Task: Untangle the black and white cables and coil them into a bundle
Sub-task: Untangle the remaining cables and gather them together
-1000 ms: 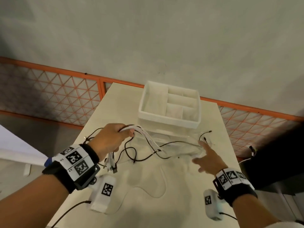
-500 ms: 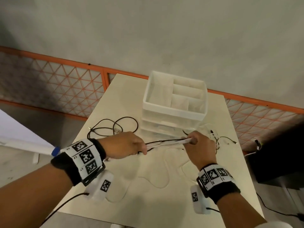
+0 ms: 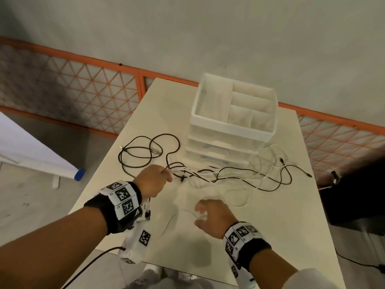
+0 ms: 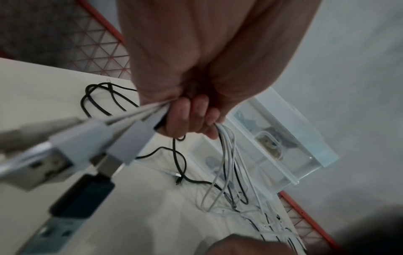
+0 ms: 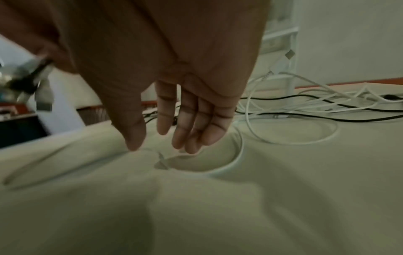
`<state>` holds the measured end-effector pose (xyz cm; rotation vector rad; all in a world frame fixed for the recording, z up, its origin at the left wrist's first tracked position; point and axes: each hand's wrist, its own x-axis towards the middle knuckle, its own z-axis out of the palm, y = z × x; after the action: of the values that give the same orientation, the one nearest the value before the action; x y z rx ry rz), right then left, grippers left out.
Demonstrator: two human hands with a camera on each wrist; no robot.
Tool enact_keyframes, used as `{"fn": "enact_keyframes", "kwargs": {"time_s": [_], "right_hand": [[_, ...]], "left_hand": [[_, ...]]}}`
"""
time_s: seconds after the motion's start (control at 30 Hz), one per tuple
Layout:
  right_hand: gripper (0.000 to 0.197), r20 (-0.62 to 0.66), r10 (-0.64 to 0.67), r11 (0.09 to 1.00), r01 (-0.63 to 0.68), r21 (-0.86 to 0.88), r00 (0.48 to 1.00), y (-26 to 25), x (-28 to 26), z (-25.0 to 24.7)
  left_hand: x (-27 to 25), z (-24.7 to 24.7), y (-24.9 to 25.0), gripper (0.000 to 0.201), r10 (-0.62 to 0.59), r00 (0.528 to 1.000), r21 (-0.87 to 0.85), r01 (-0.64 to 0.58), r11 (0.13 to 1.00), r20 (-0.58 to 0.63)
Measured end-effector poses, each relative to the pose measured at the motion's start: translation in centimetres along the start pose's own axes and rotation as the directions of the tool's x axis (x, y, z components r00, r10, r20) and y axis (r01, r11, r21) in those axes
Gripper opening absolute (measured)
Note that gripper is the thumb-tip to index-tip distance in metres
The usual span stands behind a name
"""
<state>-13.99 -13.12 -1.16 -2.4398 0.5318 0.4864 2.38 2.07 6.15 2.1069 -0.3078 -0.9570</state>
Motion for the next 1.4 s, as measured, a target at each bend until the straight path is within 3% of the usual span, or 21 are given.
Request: {"fn": "enact_keyframes", "kwargs": {"time_s": [0.2, 0.33, 0.43, 0.53, 0.63, 0.73, 0.83, 0.93, 1.03, 1.1, 1.23, 1.27, 1.33, 1.4], "right_hand": [[0.027, 0.018, 0.076, 0.967, -0.069, -0.244, 0.997, 0.3, 0.8, 1.2], [0.008, 0.021, 0.040, 0.995, -0.038, -0.090, 0.999, 0.1, -0.1, -0.5], [0.021, -0.192, -0.061, 0.996, 0.073, 0.054, 0.979, -1.2, -0.5, -4.4], [0.018, -0.491, -0.065, 0.965, 0.180, 0.190, 0.869, -2.8, -1.1, -9.9], [0.022, -0.578, 0.050, 0.898, 0.216, 0.383, 0.815, -2.9, -2.3, -14.5], [0.022, -0.529, 0.040, 0.879, 0.222, 0.421, 0.847, -2.6, -3.8, -16.5], [0.017, -0.505, -0.042, 0.897, 0.255, 0.361, 0.862, -3.3, -4.8, -16.6], [0.015, -0.626, -0.059, 0.889, 0.326, 0.322, 0.778, -4.4, -4.8, -16.9], [0.013, -0.743, 0.013, 0.862, 0.368, 0.347, 0.669, -4.7, -4.7, -18.1], [0.013, -0.825, 0.084, 0.861, 0.376, 0.343, 0.559, -3.9, -4.7, -19.7], [0.019, -0.917, 0.234, 0.915, 0.247, 0.320, 0.323, -0.8, -5.1, -23.1], [0.020, -0.919, 0.262, 0.914, 0.230, 0.335, 0.296, -0.1, -5.0, -23.5], [0.019, -0.911, 0.290, 0.911, 0.206, 0.356, 0.293, 1.1, -4.8, -23.7], [0.012, -0.907, 0.280, 0.919, 0.184, 0.348, 0.316, 2.0, -4.5, -23.5]], "left_hand": [[-0.2, -0.4, 0.3, 0.036, 0.039, 0.998, -0.012, -0.039, 0.999, 0.051], [-0.6, -0.5, 0.9, 0.031, 0.119, 0.992, 0.079, -0.123, 0.989, 0.049], [-0.7, -0.1, 1.9, 0.022, 0.178, 0.978, 0.104, -0.189, 0.976, 0.106], [-0.8, 0.5, 2.9, 0.018, 0.193, 0.959, 0.047, -0.206, 0.977, 0.207], [-0.7, 0.8, 3.9, 0.028, 0.248, 0.966, 0.061, -0.253, 0.966, 0.078], [-0.2, 0.5, 4.9, 0.029, 0.232, 0.965, -0.111, -0.246, 0.963, -0.124], [-0.7, 0.4, 6.8, 0.022, 0.235, 0.970, -0.398, -0.243, 0.885, -0.070], [-2.0, 1.0, 8.7, 0.023, 0.288, 0.949, -0.522, -0.182, 0.833, 0.128], [-2.6, 2.2, 9.3, 0.024, 0.323, 0.921, -0.492, -0.183, 0.851, 0.217], [-2.7, 2.7, 9.1, 0.027, 0.324, 0.917, -0.387, -0.218, 0.896, 0.234], [-1.9, 2.1, 7.2, 0.033, 0.276, 0.947, -0.062, -0.269, 0.961, 0.166], [-1.7, 1.7, 6.6, 0.031, 0.266, 0.954, 0.028, -0.272, 0.962, 0.139], [-1.3, 0.9, 5.7, 0.030, 0.235, 0.967, 0.098, -0.244, 0.965, 0.098], [-1.0, 0.2, 5.2, 0.031, 0.165, 0.982, -0.024, -0.164, 0.986, 0.096]]}}
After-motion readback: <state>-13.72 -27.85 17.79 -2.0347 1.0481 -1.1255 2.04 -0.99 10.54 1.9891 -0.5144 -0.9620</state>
